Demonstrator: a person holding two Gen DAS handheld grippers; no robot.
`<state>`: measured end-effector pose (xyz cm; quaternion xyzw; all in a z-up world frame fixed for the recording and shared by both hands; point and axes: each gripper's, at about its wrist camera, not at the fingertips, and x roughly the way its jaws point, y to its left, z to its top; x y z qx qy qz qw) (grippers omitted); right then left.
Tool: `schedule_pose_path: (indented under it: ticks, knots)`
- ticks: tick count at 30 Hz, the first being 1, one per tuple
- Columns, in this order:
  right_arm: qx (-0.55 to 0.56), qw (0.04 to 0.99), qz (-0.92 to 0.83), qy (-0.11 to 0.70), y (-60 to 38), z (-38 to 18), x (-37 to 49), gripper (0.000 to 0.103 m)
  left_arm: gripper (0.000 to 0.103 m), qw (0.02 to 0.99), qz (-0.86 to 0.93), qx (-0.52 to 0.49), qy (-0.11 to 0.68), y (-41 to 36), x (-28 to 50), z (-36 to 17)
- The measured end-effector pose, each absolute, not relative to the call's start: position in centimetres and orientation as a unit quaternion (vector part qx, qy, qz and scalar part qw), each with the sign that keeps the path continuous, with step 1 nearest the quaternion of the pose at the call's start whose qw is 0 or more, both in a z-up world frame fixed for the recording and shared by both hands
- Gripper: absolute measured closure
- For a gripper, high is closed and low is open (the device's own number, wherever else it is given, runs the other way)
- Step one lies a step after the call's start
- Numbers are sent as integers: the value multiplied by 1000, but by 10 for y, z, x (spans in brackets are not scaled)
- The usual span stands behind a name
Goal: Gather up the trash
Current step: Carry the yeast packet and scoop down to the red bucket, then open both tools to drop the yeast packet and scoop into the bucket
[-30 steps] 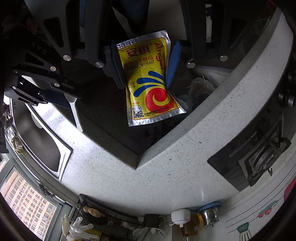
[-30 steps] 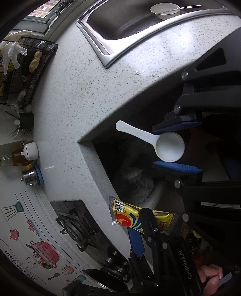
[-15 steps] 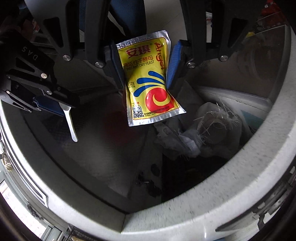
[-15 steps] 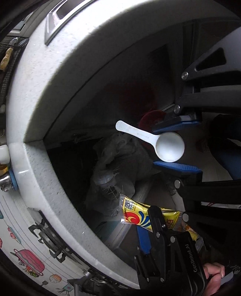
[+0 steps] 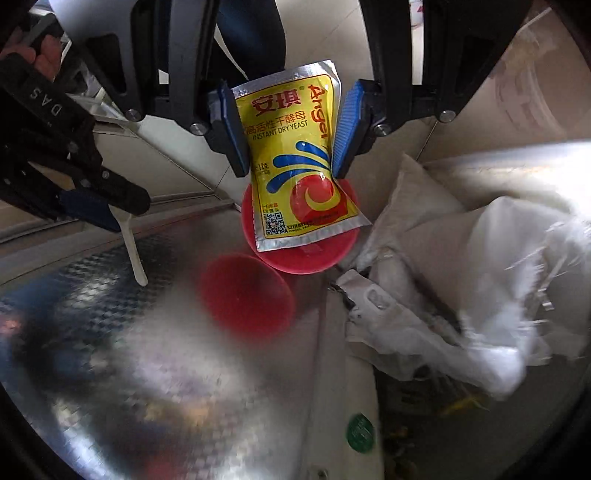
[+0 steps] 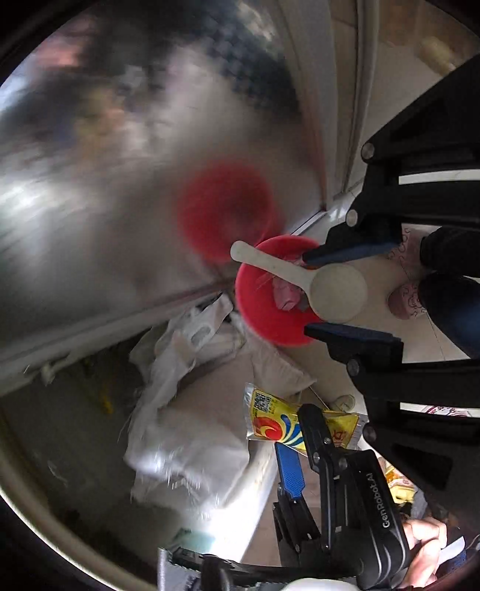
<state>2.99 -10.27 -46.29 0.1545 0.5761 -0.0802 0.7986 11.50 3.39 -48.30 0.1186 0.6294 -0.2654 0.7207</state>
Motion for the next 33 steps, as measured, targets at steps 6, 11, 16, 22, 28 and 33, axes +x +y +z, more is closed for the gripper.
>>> schedule_pose_path:
  ticks: [6,11,16,22,28,33]
  knots:
    - [188,788,-113,576,-116,-496,35,73,57,703,-269,128,645,16,133,-519]
    - [196,783,-125,577,-130,-507,32,73,56,697,-292,153,636,2,137,-530]
    - [189,781,-129,581,-138,-510,31,73,49,690,-308,147,638,-8,142,-541]
    - [193,776,-128,587,-136,-515,32,73,34,686,-309,138,644,-6,147,-552]
    - [191,773,-115,594,-128,-523,39,73,22,686,-300,135,649,3,151,-557]
    - [174,774,-90,602,-120,-526,48,73,21,694,-278,131,650,23,152,-558]
